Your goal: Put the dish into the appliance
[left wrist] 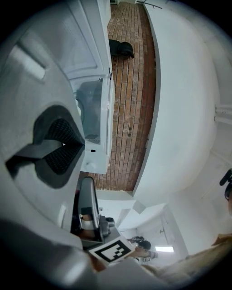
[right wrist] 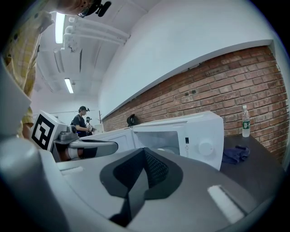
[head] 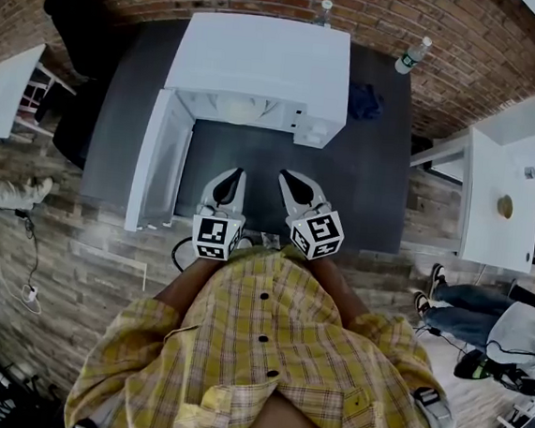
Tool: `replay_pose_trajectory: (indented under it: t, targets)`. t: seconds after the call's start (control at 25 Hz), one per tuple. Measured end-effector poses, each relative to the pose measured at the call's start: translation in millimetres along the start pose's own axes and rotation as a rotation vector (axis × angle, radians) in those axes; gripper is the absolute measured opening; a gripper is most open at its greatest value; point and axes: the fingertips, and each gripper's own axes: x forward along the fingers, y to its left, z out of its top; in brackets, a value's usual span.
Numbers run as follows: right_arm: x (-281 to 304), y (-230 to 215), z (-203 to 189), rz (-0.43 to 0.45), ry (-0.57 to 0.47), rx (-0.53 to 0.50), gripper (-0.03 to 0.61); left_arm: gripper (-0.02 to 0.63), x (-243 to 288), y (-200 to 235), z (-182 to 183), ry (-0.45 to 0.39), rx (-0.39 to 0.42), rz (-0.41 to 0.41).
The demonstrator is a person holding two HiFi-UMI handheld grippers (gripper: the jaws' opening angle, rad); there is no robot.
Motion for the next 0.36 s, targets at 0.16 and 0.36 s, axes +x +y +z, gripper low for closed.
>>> replay_pose_trajectory:
  t: [0.16,0.36]
  targets:
    - [-0.1,0.2,0.6,0.0,-0.005,-0.001,0.0,0.0,0.9,2.2,5.3,-0.014,-0.001,0.01]
    - [1.0,-0.4,0.1,0.002,-0.003,-0.005,0.0,0.0,3.5,0.1,0.9,-0.001,0.006,0.004]
